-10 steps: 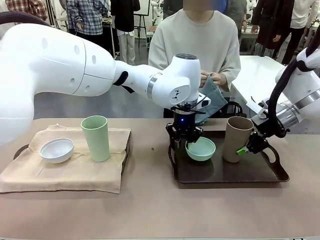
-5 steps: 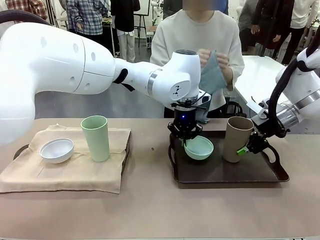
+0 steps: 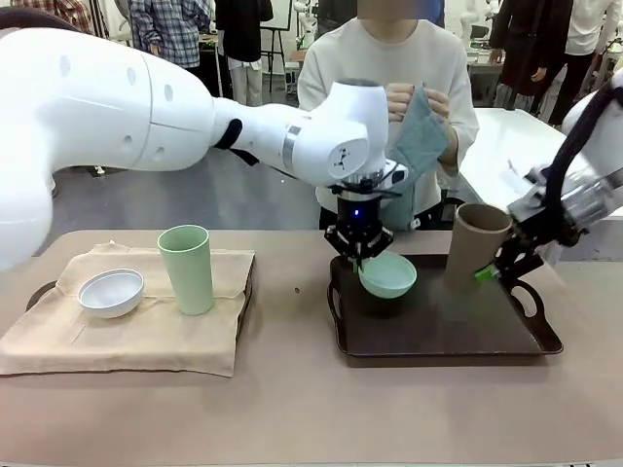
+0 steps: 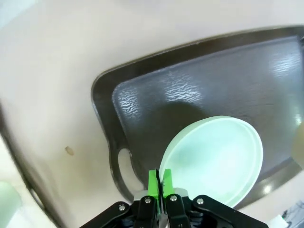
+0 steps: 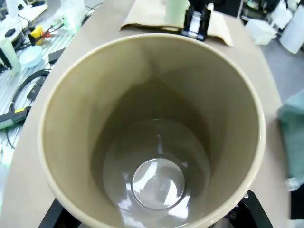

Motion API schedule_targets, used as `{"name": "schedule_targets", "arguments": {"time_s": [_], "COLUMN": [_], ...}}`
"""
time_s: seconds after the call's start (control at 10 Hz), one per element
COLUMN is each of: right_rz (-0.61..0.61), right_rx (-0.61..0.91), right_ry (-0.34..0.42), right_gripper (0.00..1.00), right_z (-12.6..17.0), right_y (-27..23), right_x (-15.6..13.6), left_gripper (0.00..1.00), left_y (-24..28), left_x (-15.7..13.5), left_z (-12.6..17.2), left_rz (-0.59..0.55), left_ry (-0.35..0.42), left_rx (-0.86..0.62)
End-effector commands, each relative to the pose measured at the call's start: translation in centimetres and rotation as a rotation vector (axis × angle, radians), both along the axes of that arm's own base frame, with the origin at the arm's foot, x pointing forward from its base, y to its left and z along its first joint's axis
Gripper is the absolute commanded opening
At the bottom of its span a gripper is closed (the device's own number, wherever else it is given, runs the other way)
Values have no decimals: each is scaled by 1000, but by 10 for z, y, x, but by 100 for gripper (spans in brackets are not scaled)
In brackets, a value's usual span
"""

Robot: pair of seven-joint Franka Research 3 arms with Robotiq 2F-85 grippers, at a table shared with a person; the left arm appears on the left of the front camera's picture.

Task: Set up a tray with a mat and arrange the tableware.
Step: Pick up the Picnic Bowl and Reusable plastic cup from the Handle tray in front of the human's position and hold them in the air.

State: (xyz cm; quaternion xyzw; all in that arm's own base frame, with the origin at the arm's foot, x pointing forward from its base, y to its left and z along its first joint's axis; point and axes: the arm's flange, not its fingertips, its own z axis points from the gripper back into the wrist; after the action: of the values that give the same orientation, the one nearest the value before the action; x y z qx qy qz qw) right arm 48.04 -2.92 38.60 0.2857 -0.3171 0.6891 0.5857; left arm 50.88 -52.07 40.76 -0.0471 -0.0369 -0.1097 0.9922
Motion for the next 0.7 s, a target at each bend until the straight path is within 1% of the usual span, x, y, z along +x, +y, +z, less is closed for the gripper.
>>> {"name": "schedule_targets", "arguments": {"time_s": [0.0, 0.1, 0.2, 0.3, 0.4, 0.5, 0.6], "right_rz": [-38, -43, -43, -47, -37, -36, -44], "right_rx": [-44, -39, -46, -33, -33, -45, -32], "right_ry": [-92, -118, -136, -142, -146, -141, -175], "right_gripper": [22, 22, 22, 22, 22, 22, 22], "right_z": [71, 96, 116, 130, 139, 139, 146], "right_y": [-19, -24, -29, -30, -30, -28, -36], "right_x": [-45, -58, -69, -76, -80, -74, -81], "left_gripper": [0, 0, 0, 0, 0, 0, 0], "left_y": [2, 2, 0, -2, -5, -1, -3], "left_x": [-20, -29, -38, -47, -55, -57, -47], "left_z": [57, 83, 101, 120, 131, 135, 136], "left_rz": [38, 37, 38, 44, 64, 73, 21], "left_ry": [-64, -101, -130, -161, -191, -202, -163], "left_rx": [-37, -50, -58, -55, -45, -38, -89]}}
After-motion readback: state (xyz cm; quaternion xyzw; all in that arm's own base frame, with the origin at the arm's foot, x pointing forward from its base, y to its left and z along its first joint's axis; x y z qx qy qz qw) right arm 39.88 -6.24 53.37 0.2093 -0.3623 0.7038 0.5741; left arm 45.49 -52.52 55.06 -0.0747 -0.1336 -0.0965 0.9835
